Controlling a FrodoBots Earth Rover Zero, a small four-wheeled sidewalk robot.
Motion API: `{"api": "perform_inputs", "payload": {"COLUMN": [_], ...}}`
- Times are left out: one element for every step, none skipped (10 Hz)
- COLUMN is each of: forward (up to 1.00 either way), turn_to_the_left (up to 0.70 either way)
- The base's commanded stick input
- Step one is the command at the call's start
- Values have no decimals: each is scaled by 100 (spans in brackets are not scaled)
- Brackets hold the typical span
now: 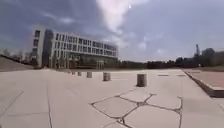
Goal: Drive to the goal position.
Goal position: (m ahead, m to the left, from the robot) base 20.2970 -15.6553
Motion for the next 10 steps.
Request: {"api": "perform_inputs", "payload": {"forward": [70, 70, 70, 70, 70, 70, 70, 70, 70, 70], "turn_to_the_left": [0, 0, 0, 0, 0, 0, 0, 0, 0, 0]}}
